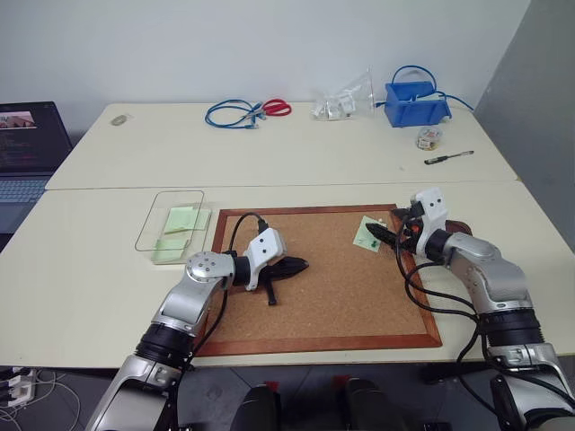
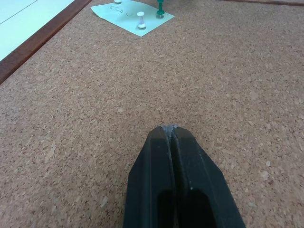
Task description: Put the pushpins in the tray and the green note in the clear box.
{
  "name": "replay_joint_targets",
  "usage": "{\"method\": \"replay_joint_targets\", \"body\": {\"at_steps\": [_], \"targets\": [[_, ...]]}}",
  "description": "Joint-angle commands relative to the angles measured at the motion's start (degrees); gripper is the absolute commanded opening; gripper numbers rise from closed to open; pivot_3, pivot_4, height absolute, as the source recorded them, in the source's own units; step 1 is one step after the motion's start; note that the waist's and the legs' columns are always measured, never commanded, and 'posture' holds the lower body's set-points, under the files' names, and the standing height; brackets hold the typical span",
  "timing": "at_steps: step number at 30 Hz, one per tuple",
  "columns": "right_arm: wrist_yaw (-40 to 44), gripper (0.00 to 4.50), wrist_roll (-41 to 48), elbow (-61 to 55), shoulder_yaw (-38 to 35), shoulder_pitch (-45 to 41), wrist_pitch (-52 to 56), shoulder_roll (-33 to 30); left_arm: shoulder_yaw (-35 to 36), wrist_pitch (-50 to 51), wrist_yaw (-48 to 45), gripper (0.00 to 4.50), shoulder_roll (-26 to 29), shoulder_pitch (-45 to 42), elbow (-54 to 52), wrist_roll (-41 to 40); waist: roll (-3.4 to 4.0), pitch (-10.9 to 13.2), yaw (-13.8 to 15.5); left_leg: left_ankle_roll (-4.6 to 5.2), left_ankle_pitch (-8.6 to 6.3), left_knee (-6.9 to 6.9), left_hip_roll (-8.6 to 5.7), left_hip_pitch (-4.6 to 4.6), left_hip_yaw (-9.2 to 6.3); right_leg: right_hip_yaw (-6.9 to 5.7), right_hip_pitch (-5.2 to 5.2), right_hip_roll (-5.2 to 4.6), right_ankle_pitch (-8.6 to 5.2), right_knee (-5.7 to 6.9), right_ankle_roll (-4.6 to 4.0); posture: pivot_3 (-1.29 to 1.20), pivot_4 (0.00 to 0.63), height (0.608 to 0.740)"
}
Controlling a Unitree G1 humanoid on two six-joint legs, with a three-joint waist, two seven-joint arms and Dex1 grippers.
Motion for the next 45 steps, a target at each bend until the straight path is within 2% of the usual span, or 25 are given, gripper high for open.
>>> {"method": "replay_joint_targets", "body": {"at_steps": [1, 3, 8, 18, 27, 36, 45], "targets": [[0.0, 4.5, -1.0, 1.7, -0.5, -2.0, -3.2, 1.0, -3.4, 1.7, -1.8, 0.01, 1.0, 2.3, 1.9, 2.2, 0.0, 0.0, 0.0, 0.0, 0.0, 0.0, 0.0, 0.0, 0.0, 0.0, 0.0, 0.0, 0.0, 0.0, 0.0, 0.0, 0.15, 0.74], [0.1, 4.5, -1.6, 3.2, -0.4, -2.3, -4.0, 1.5, -3.4, 2.0, -2.0, 0.01, 1.0, 2.0, 1.7, 2.0, 0.0, 0.0, -0.1, 0.0, 0.0, -0.01, 0.0, 0.01, 0.01, 0.0, 0.0, 0.0, 0.0, 0.0, 0.0, 0.0, 0.15, 0.74], [0.8, 3.75, -2.1, 5.4, -0.6, -2.7, -5.6, 1.9, -3.4, 2.2, -2.3, 0.0, 1.3, 2.4, 0.8, 1.7, 0.0, 0.0, 0.0, 0.0, 0.0, -0.01, 0.0, 0.0, 0.0, 0.0, 0.0, 0.0, 0.0, 0.0, 0.0, 0.0, 0.15, 0.74], [2.2, 1.61, -2.5, 5.5, -0.1, -1.6, -6.5, 1.6, -3.6, 2.8, -2.5, 0.0, 1.9, 3.3, -0.3, 1.6, 0.0, 0.0, -0.1, 0.0, 0.0, -0.02, 0.01, 0.01, 0.01, 0.0, 0.0, 0.01, 0.0, -0.01, 0.0, 0.0, 0.15, 0.74], [3.9, 0.02, -4.6, 5.6, 1.5, -0.5, -9.2, 1.2, -3.3, 2.6, -2.9, 0.0, 1.8, 1.9, 1.3, 2.0, 0.0, 0.0, 0.0, 0.0, 0.0, -0.02, 0.0, 0.01, 0.0, -0.01, 0.0, 0.01, 0.0, -0.02, 0.0, 0.0, 0.15, 0.74], [2.9, 0.02, -4.5, 4.9, 0.1, -0.9, -8.9, 1.8, -3.8, 3.3, -3.4, 0.0, 2.4, 2.6, 0.5, 2.1, 0.0, 0.0, -0.1, 0.0, 0.0, -0.03, 0.02, 0.02, 0.0, 0.0, 0.0, 0.02, 0.0, -0.02, 0.0, 0.0, 0.15, 0.74], [3.2, 0.02, -2.9, -3.0, -1.5, -1.2, -5.2, 0.5, -4.5, 4.7, -4.0, 0.0, 3.3, 3.1, 0.0, 2.4, 0.0, 0.0, -0.1, 0.0, 0.0, -0.06, 0.02, 0.01, 0.01, 0.01, -0.03, 0.02, 0.0, -0.02, 0.0, 0.0, 0.15, 0.74]]}}
